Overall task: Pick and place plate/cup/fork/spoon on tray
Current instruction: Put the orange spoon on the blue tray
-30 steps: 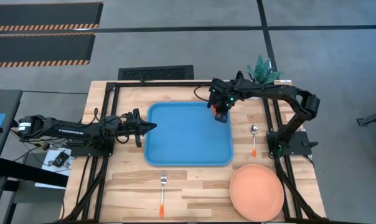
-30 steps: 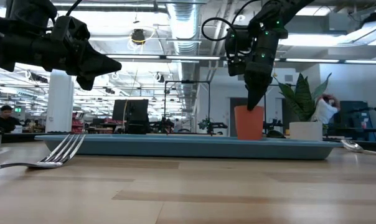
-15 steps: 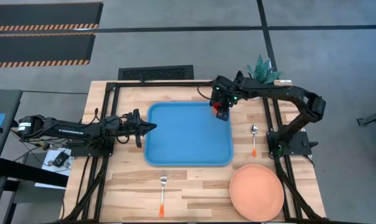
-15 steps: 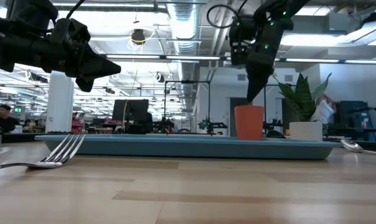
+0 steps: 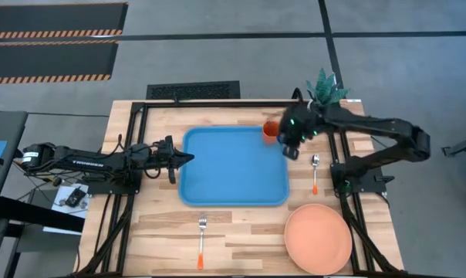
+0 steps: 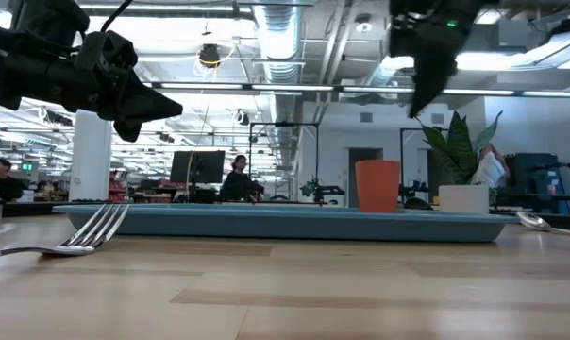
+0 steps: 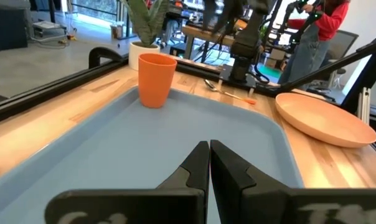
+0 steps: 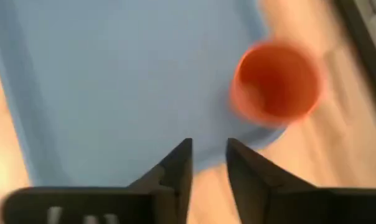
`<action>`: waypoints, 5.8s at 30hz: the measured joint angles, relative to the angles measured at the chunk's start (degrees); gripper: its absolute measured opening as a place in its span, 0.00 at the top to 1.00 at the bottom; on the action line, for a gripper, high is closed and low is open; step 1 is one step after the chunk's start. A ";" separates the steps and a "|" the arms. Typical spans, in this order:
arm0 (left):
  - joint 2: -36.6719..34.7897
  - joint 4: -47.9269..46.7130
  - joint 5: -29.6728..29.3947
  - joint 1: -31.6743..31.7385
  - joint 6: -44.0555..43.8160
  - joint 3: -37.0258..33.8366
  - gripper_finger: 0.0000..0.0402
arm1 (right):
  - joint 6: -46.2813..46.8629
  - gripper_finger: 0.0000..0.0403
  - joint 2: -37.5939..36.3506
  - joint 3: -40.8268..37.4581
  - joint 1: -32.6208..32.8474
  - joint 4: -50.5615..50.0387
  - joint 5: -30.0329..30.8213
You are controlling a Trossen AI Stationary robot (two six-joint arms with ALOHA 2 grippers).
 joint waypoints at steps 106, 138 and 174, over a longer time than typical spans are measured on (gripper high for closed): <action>0.03 -0.60 11.93 -3.47 6.89 0.00 1.00 | 37.05 0.99 -31.34 -27.36 -2.83 11.16 6.79; -27.91 -28.57 -13.53 -6.57 8.41 0.52 1.00 | 25.66 0.99 25.23 7.32 13.01 61.95 2.39; -41.76 -39.63 -17.16 -6.57 7.32 0.52 1.00 | 22.32 0.99 64.85 42.14 6.02 55.60 -5.28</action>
